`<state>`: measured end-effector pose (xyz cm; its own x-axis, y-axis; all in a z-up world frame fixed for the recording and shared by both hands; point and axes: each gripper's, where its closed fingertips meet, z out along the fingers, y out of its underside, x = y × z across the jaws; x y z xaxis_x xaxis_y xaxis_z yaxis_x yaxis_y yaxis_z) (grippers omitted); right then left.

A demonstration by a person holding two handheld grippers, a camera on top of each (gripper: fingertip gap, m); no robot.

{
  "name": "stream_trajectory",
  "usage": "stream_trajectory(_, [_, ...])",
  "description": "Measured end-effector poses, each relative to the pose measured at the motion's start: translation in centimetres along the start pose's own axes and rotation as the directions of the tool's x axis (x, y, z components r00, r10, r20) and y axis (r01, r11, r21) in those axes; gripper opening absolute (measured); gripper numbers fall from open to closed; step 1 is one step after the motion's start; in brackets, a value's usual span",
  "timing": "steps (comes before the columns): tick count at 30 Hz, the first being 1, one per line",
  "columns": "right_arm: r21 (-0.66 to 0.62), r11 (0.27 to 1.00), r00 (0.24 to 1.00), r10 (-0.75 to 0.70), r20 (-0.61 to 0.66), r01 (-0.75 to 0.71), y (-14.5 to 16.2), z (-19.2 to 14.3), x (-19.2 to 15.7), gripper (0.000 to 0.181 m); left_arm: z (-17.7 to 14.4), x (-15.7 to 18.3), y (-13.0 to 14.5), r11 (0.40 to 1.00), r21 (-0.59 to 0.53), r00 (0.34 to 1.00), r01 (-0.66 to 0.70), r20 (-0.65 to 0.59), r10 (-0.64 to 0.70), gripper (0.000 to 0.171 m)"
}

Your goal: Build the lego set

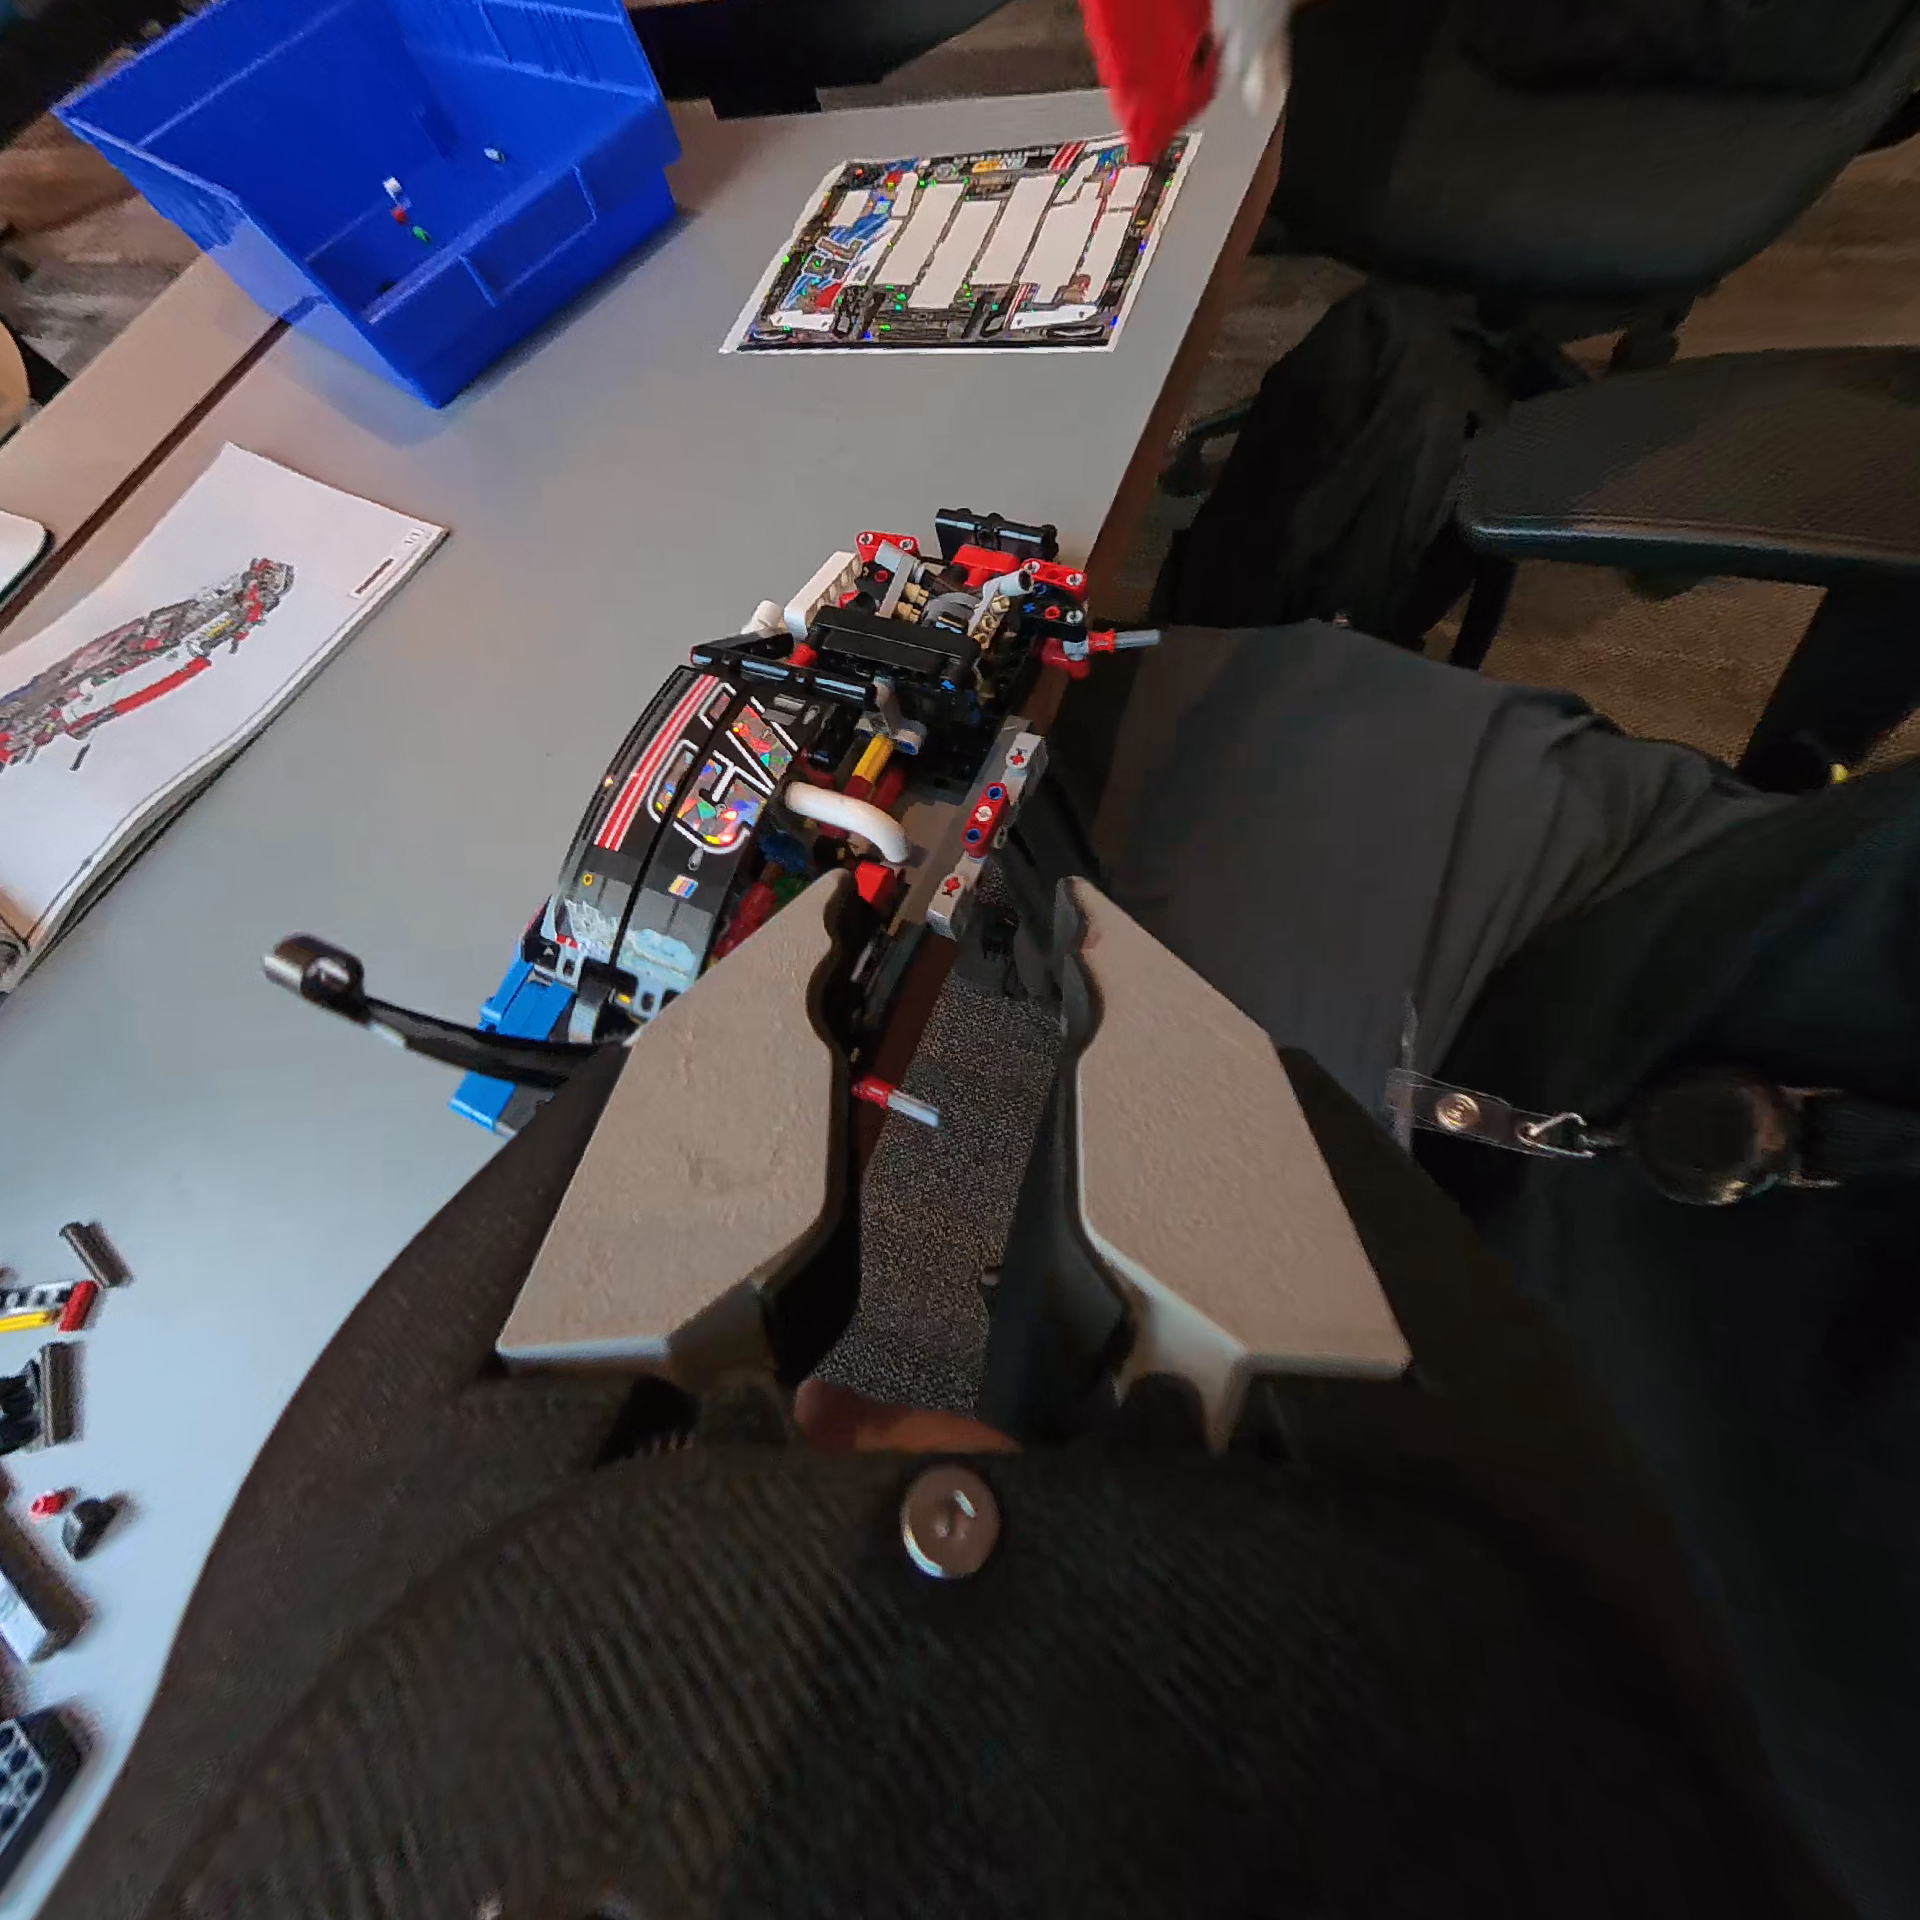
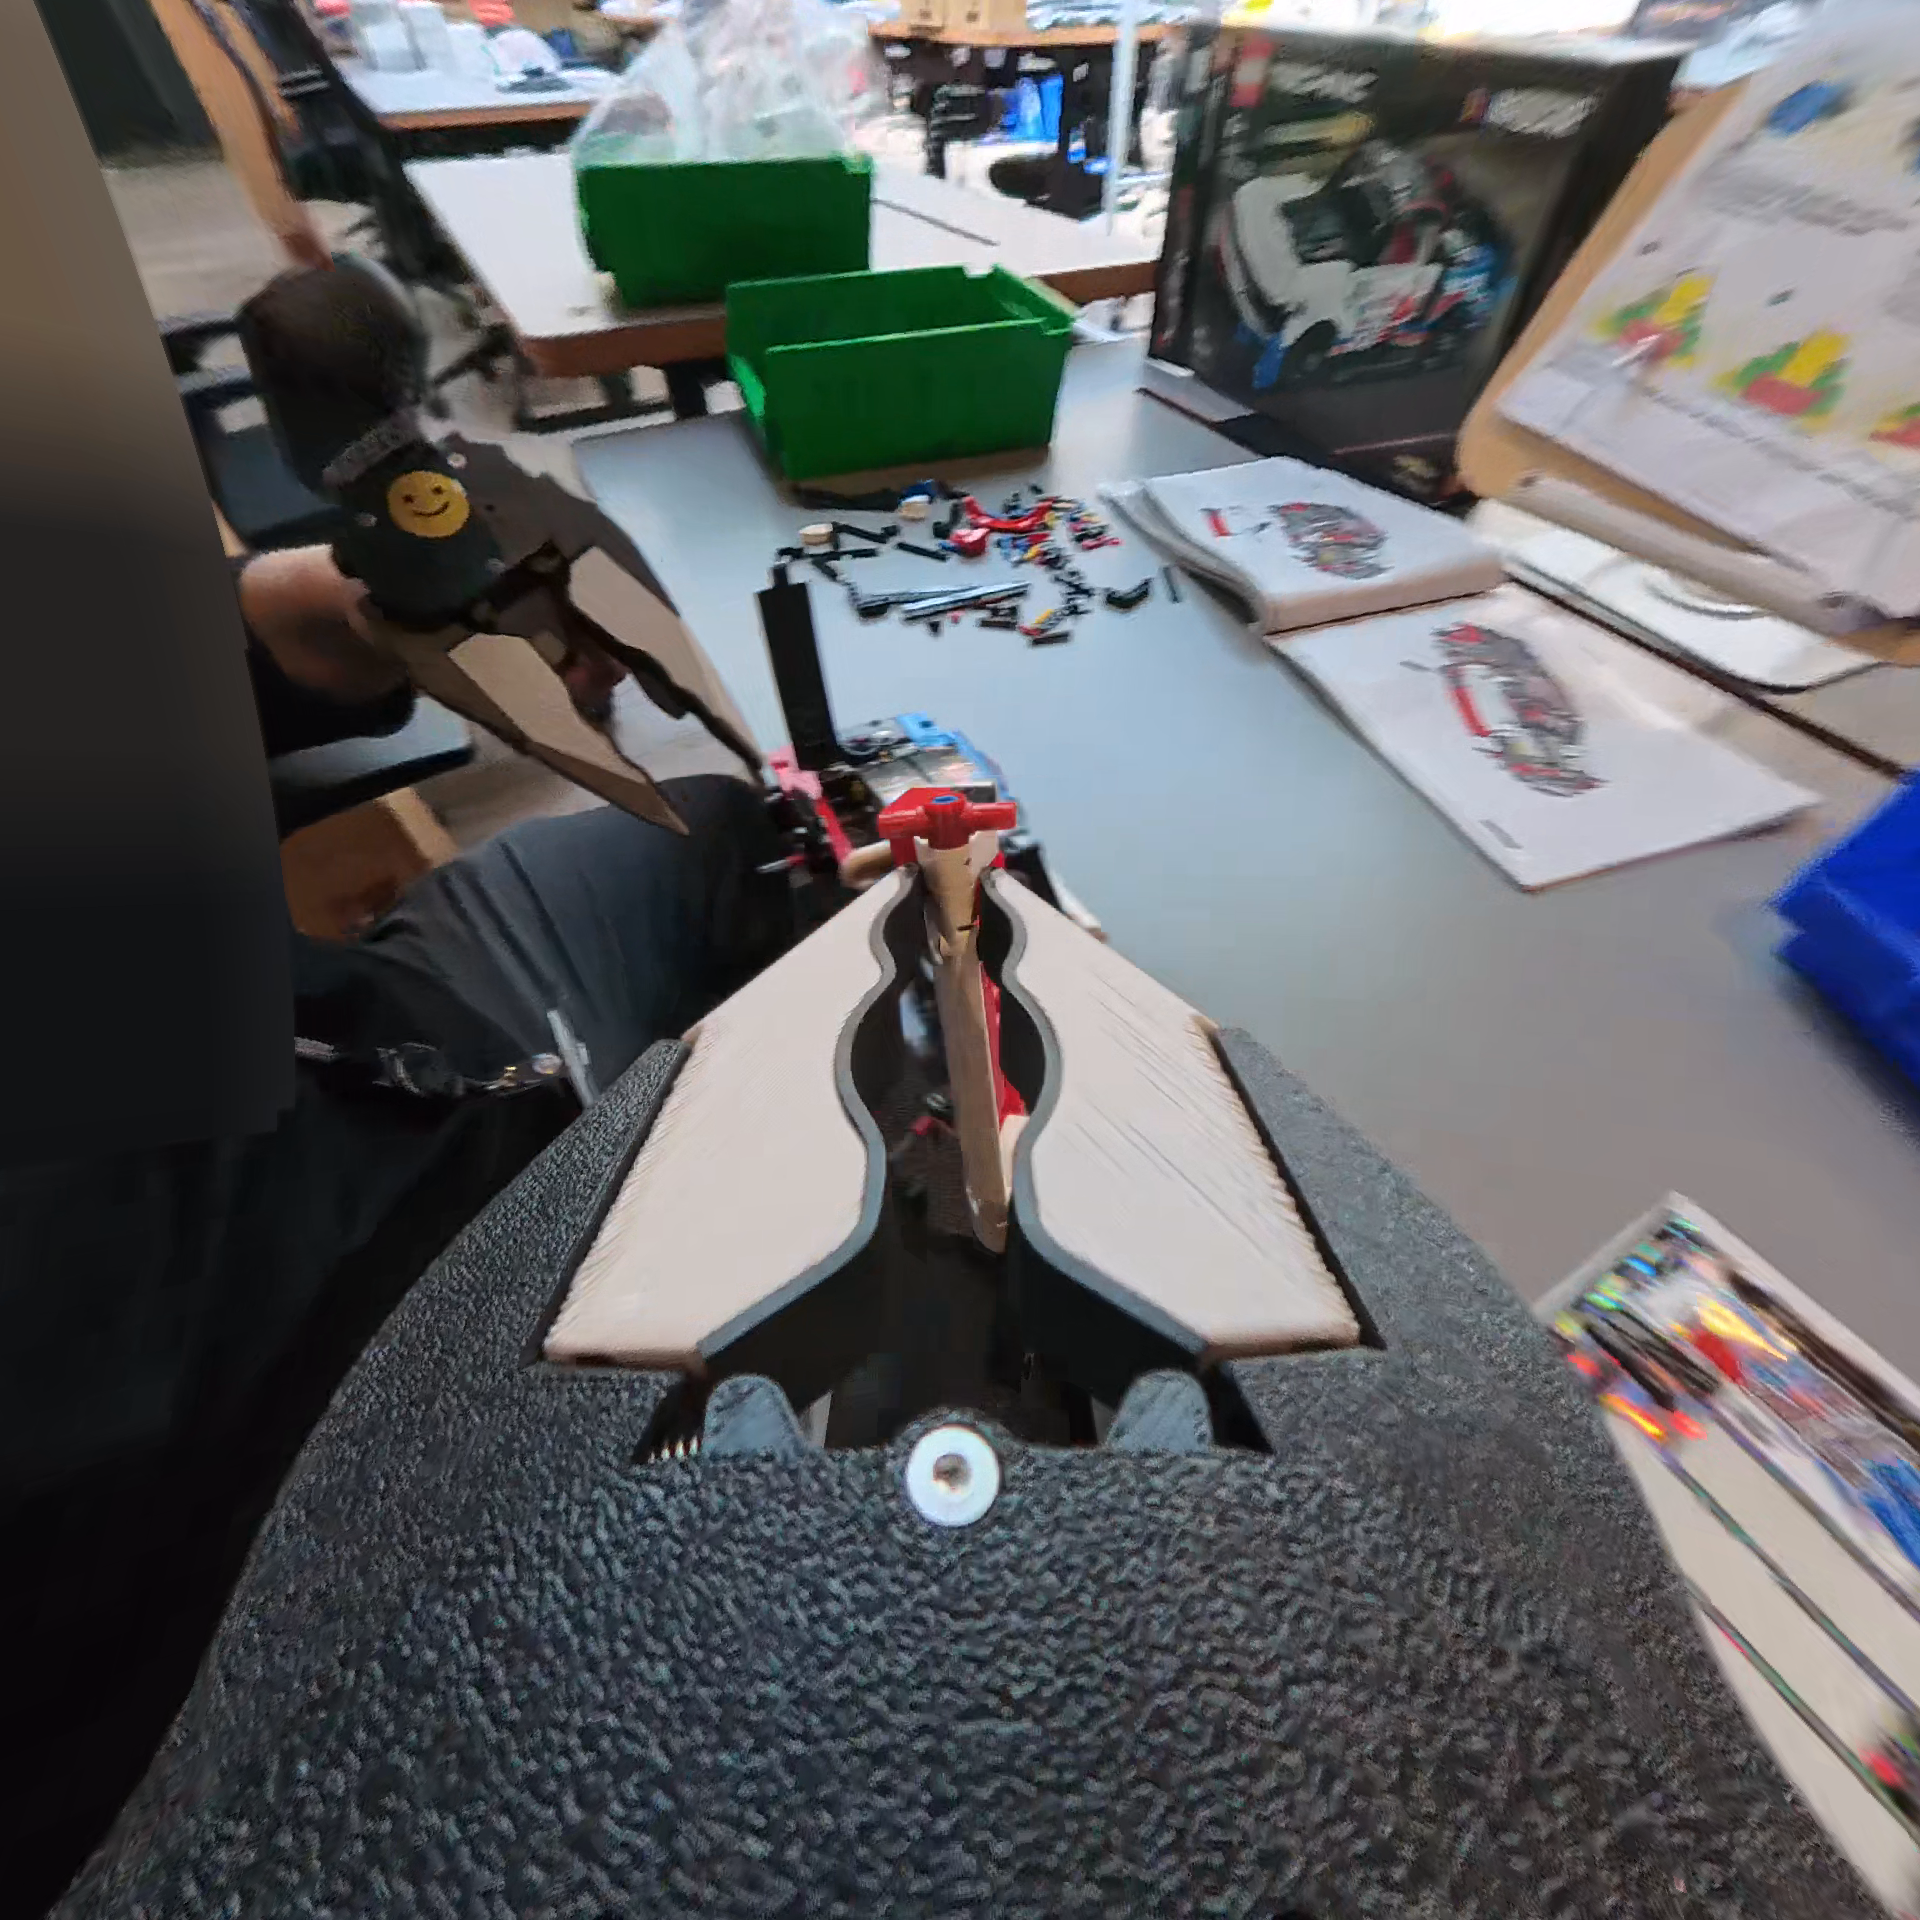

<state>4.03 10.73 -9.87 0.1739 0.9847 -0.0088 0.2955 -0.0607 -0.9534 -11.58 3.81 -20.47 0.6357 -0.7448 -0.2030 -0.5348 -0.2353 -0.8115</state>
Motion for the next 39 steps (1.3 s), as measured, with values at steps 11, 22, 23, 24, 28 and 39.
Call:
stream_trajectory(11, [-0.274,0.953,0.923,-0.018,0.384,0.133,3.9,14.2,-9.9,0.008,-2.3,-0.1,2.2,0.993,0.087,0.996,0.085,0.033,-0.088,0.032])
stream_trajectory(22, [-0.383,0.891,0.895,-0.053,0.444,0.243,5.7,18.2,-11.6,0.008,-0.9,-0.4,3.9,0.993,0.112,1.000,0.020,0.002,-0.020,0.035])
stream_trajectory(23, [-0.386,0.891,0.894,-0.045,0.447,0.238,5.7,18.3,-11.6,0.008,-0.9,-0.7,3.8,0.992,0.127,1.000,0.020,0.014,-0.022,0.044])
stream_trajectory(24, [-0.384,0.894,0.892,-0.035,0.450,0.229,5.7,18.3,-11.5,0.008,-1.0,-1.0,3.8,0.991,0.135,1.000,0.019,0.016,-0.021,0.044])
stream_trajectory(28, [-0.366,0.913,0.878,0.019,0.478,0.179,5.3,18.4,-11.8,0.008,-1.2,-0.1,3.4,0.979,0.174,0.991,0.104,-0.101,-0.087,0.029])
stream_trajectory(39, [-0.332,0.933,0.883,0.034,0.468,0.140,6.2,18.6,-12.1,0.009,0.3,2.0,4.0,0.718,0.349,0.798,0.602,-0.225,-0.559,0.028])
